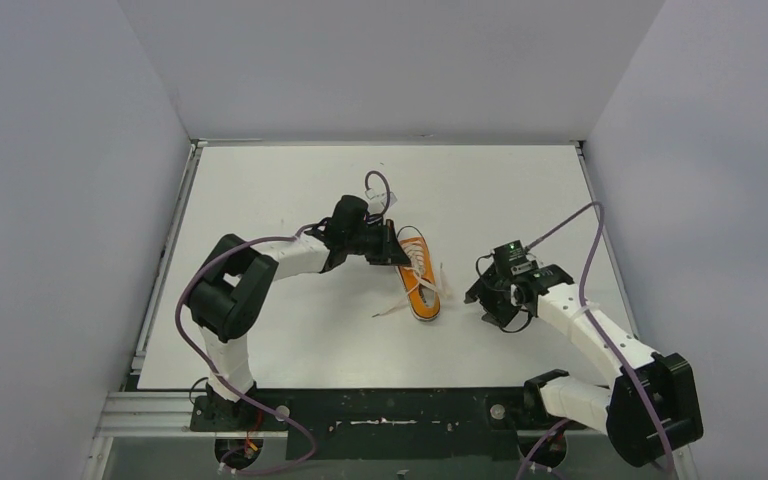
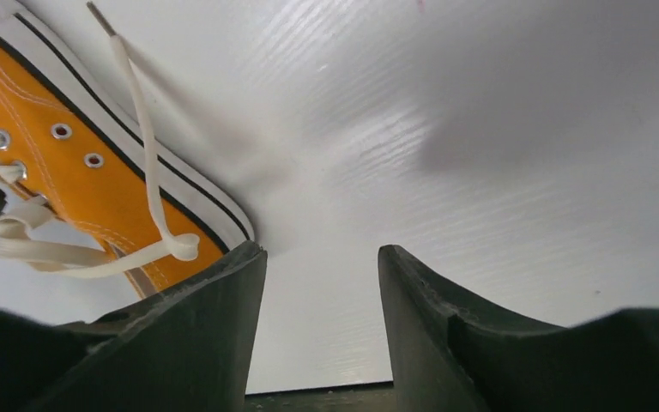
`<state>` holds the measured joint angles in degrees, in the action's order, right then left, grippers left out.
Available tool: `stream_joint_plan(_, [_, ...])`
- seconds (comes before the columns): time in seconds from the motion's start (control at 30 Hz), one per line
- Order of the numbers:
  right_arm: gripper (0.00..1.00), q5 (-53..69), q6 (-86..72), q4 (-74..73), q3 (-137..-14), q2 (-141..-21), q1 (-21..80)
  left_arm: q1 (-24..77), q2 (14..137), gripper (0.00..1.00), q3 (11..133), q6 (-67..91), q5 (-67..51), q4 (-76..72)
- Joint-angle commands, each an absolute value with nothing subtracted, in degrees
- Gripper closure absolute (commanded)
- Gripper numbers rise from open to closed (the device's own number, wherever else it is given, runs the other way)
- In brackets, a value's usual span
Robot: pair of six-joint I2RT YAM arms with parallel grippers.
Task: Tie the shoes
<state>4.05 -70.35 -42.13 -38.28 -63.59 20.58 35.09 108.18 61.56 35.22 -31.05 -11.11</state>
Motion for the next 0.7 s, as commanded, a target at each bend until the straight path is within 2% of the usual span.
stream_joint_plan(0.0, [0.45, 13.7, -37.0, -29.4, -40.6, -65.2, 20.2, 34.7, 104.5, 1.00, 61.5, 33.1, -31.7, -13.0])
stream_joint_plan(0.1, [0.41, 29.0, -11.4, -27.5, -43.3, -64.9, 19.9, 34.7, 103.8, 1.00, 61.5, 32.8, -33.4, -12.2])
stream_joint_plan(0.23, [0.39, 38.2, 9.8, -26.7, -46.5, -66.7, 19.2, 34.6, 102.3, 1.00, 62.5, 30.6, -33.0, -6.4])
stream_joint_plan(0.37, [0.37, 47.6, 11.7, -21.9, -51.0, -73.0, 17.8, 34.1, 100.7, 1.00, 61.6, 28.9, -32.7, -3.7])
stream_joint_plan(0.5, [0.40, 49.7, 11.4, -20.2, -52.9, -78.9, 18.1, 33.7, 100.3, 1.00, 60.9, 29.6, -34.8, -4.2])
stream_joint_plan(0.67, [0.44, 50.2, 11.7, -16.6, -50.0, -79.6, 18.4, 33.7, 100.0, 1.00, 59.0, 32.1, -36.0, -7.8])
